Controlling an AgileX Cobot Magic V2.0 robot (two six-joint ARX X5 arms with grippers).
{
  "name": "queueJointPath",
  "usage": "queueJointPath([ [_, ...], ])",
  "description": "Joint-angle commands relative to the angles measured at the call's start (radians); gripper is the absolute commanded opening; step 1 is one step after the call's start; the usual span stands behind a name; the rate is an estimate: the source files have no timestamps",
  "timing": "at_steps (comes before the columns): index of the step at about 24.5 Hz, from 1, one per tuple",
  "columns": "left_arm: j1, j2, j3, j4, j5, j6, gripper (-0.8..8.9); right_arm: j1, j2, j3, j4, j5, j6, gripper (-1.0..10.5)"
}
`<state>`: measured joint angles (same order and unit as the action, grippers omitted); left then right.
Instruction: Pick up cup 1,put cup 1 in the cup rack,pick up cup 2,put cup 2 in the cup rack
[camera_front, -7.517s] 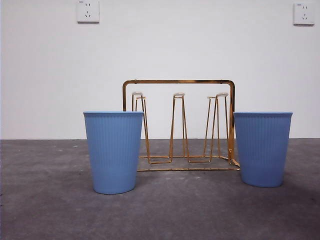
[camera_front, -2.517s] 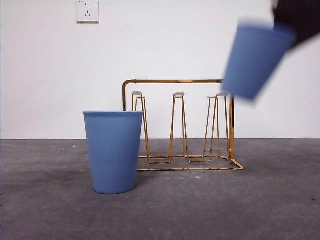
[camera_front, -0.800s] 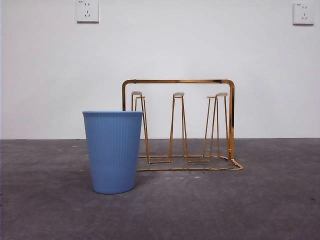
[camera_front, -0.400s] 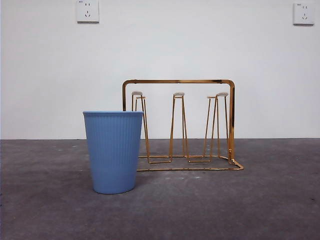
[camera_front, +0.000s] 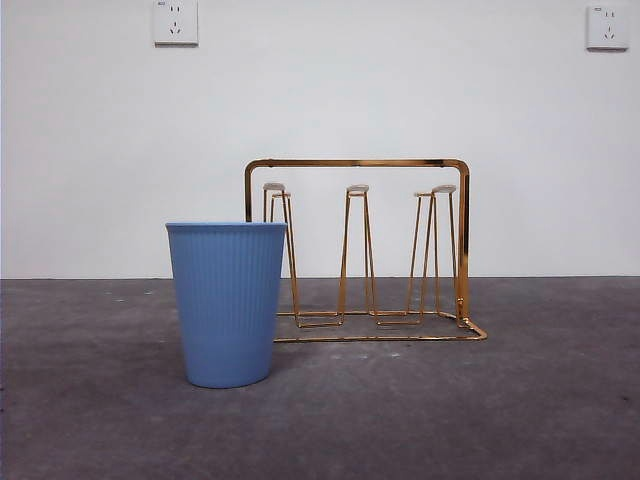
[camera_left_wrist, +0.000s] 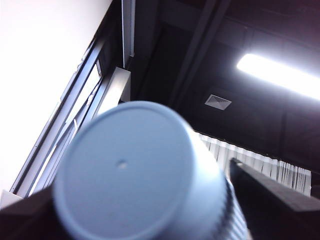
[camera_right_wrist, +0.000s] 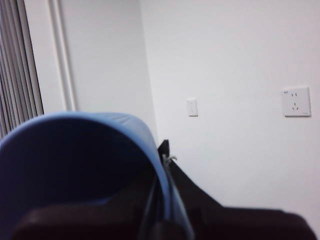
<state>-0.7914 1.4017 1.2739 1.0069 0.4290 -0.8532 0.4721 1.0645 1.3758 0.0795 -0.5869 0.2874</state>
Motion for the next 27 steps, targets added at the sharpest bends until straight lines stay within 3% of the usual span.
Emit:
queueJointPath([
  [1, -0.002, 0.004, 0.000, 0.006, 0.002, 0.000, 2.40, 0.001, 0.000, -0.004, 0.011, 0.012, -0.011, -0.1],
  [5, -0.002, 0.004, 0.000, 0.007, -0.026, -0.008, 2.32, 0.001, 0.000, -0.004, 0.015, 0.012, -0.011, -0.1],
  [10, -0.002, 0.004, 0.000, 0.007, -0.031, -0.011, -0.13, 0.001, 0.000, -0.004, 0.025, 0.012, -0.011, -0.1],
  [16, -0.002, 0.004, 0.000, 0.007, -0.037, -0.011, -0.08, 0.001, 0.000, -0.004, -0.013, 0.011, -0.011, 0.1],
  [22, 0.003, 0.003, 0.000, 0.004, -0.037, -0.010, -0.08, -0.001, -0.003, -0.004, -0.050, 0.011, -0.011, 2.0],
  [27, 0.030, -0.002, 0.000, -0.004, -0.032, -0.011, -0.08, -0.001, -0.021, -0.004, -0.092, 0.011, -0.021, 2.0],
])
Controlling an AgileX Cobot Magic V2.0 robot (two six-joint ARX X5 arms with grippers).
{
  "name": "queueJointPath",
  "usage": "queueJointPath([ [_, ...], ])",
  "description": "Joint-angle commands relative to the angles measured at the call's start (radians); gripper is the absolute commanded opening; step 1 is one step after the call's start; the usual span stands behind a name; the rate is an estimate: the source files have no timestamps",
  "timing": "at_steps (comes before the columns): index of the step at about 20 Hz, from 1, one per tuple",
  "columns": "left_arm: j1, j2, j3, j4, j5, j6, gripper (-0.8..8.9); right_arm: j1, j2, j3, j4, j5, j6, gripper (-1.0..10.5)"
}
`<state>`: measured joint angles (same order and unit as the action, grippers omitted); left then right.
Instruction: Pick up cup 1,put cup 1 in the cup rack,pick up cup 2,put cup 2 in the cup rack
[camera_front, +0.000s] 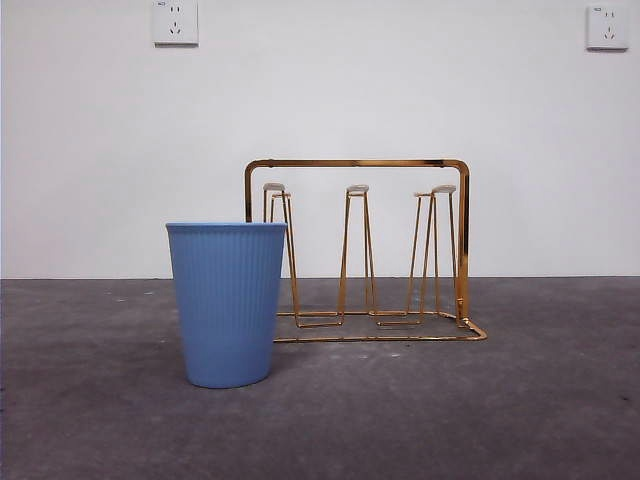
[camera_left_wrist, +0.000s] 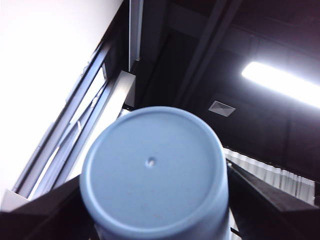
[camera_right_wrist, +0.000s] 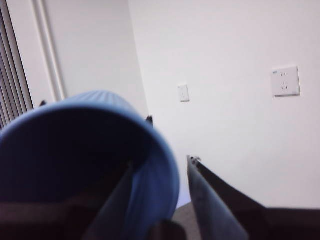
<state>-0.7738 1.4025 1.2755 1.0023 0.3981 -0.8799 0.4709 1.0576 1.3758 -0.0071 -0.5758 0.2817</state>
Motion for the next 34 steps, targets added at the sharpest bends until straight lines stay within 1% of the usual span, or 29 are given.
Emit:
queueJointPath([
  [1, 0.019, -0.005, -0.002, -0.005, 0.002, 0.016, -0.08, 0.000, -0.021, -0.004, -0.017, 0.001, -0.031, 2.0],
  [4, 0.040, -0.014, -0.002, -0.027, 0.003, 0.016, -0.08, 0.000, -0.052, -0.004, -0.061, 0.026, -0.077, 2.0],
  [7, 0.062, -0.021, -0.002, -0.044, 0.009, 0.016, -0.08, -0.001, -0.095, -0.004, -0.145, 0.081, -0.130, 2.0],
  [9, 0.077, -0.023, -0.002, -0.047, 0.025, 0.016, -0.08, -0.001, -0.127, -0.004, -0.226, 0.143, -0.179, 2.0],
  [11, 0.090, -0.023, -0.002, -0.058, 0.033, 0.016, -0.08, -0.001, -0.164, -0.004, -0.323, 0.235, -0.241, 1.9],
  [14, 0.101, -0.023, -0.002, -0.126, 0.055, 0.038, -0.08, -0.001, -0.208, -0.004, -0.460, 0.355, -0.313, 1.9],
  [15, 0.103, -0.023, -0.002, -0.164, 0.055, 0.060, -0.08, -0.001, -0.223, -0.004, -0.500, 0.385, -0.323, 1.9],
  [18, 0.102, -0.023, -0.002, -0.326, 0.042, 0.188, -0.08, -0.001, -0.259, -0.004, -0.627, 0.467, -0.340, 1.9],
  [22, 0.069, -0.023, -0.002, -0.564, -0.067, 0.401, -0.08, -0.001, -0.294, -0.004, -0.752, 0.547, -0.362, 1.9],
  [25, 0.038, -0.023, -0.002, -0.678, -0.149, 0.532, -0.08, -0.001, -0.315, -0.004, -0.794, 0.617, -0.362, 1.9],
  [26, 0.031, -0.022, -0.002, -0.702, -0.169, 0.567, -0.08, 0.000, -0.319, -0.004, -0.801, 0.625, -0.362, 1.9],
  [31, -0.026, 0.018, -0.002, -0.754, -0.268, 0.686, -0.08, 0.000, -0.323, -0.004, -0.811, 0.627, -0.362, 1.9],
  [34, -0.052, 0.064, -0.002, -0.756, -0.317, 0.718, -0.08, 0.000, -0.323, -0.004, -0.824, 0.627, -0.362, 1.9],
])
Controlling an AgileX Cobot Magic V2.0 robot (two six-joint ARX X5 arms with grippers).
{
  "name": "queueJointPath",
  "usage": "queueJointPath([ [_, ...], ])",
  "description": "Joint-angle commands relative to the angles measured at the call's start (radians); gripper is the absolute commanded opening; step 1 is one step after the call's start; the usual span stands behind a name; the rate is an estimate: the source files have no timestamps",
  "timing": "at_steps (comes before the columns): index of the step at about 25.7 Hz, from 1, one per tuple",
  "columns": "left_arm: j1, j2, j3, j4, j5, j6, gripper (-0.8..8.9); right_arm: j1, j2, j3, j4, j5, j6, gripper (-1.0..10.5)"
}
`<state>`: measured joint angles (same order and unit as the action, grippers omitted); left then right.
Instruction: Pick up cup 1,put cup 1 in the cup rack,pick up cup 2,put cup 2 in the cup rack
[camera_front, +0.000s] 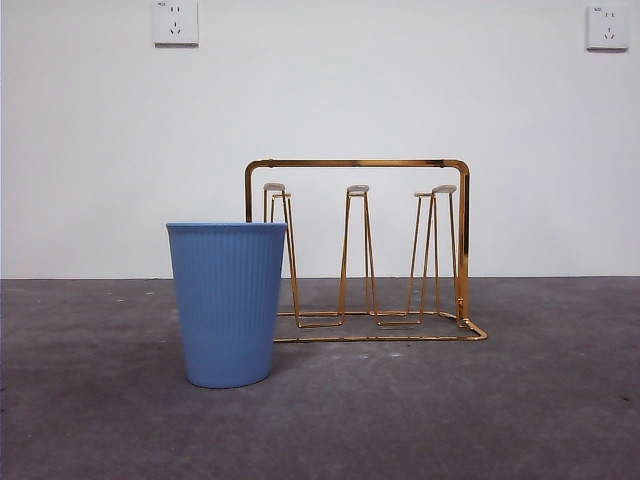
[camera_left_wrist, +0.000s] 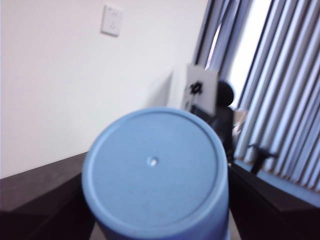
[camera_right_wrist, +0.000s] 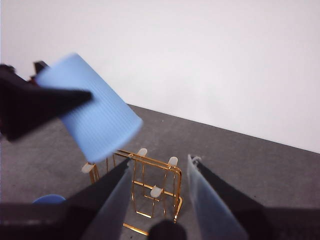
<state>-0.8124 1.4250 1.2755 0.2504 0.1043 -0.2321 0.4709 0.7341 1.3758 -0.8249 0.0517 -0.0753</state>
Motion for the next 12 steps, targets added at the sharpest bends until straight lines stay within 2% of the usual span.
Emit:
queueJointPath([
  [1, -0.018, 0.058, -0.002, -0.002, -0.028, 0.073, -0.08, 0.000, 0.000, -0.004, -0.013, -0.001, -0.005, 1.9],
  [12, -0.017, 0.240, 0.018, 0.006, -0.109, 0.111, -0.08, 0.000, 0.000, -0.004, -0.080, 0.001, -0.005, 1.9],
])
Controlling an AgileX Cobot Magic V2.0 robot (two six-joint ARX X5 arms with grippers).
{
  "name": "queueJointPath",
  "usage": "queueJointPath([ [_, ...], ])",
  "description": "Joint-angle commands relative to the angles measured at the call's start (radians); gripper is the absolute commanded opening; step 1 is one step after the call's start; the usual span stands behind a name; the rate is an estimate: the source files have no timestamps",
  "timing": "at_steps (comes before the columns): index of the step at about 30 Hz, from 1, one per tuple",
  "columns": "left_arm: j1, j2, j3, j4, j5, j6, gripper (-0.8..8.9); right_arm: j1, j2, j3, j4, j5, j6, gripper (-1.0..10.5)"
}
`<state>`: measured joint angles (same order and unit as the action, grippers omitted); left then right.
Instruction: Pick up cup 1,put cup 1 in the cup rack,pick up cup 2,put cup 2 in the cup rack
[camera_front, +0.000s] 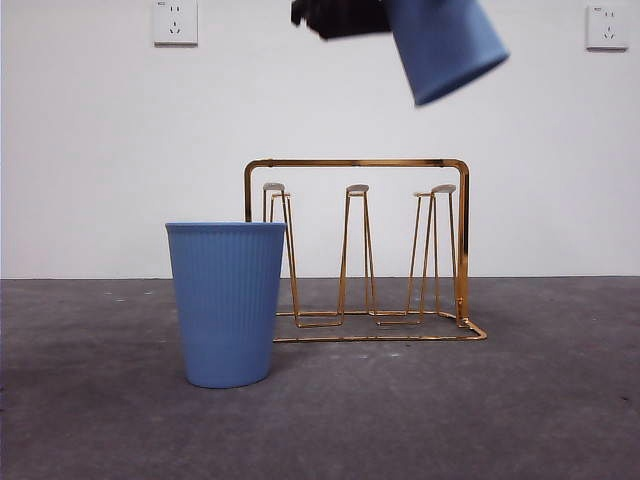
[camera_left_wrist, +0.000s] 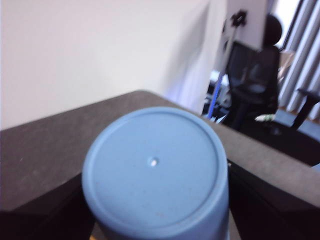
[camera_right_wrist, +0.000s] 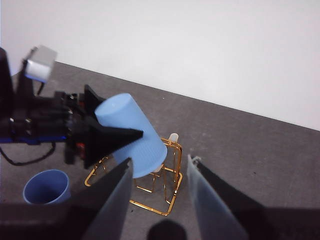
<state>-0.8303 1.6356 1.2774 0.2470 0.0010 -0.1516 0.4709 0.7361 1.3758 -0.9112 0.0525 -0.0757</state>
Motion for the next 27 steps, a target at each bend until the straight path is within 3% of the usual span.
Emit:
queueJointPath([
  [1, 0.001, 0.043, 0.023, 0.008, -0.005, 0.032, -0.08, 0.000, -0.002, -0.004, 0.006, 0.000, -0.004, 1.9],
  [10, 0.000, 0.161, 0.095, 0.002, -0.032, 0.056, -0.08, 0.000, -0.002, -0.004, -0.010, 0.000, -0.003, 1.9],
  [27, 0.027, 0.216, 0.099, -0.006, -0.065, 0.112, -0.08, 0.000, 0.000, -0.004, -0.016, 0.000, -0.003, 1.9],
])
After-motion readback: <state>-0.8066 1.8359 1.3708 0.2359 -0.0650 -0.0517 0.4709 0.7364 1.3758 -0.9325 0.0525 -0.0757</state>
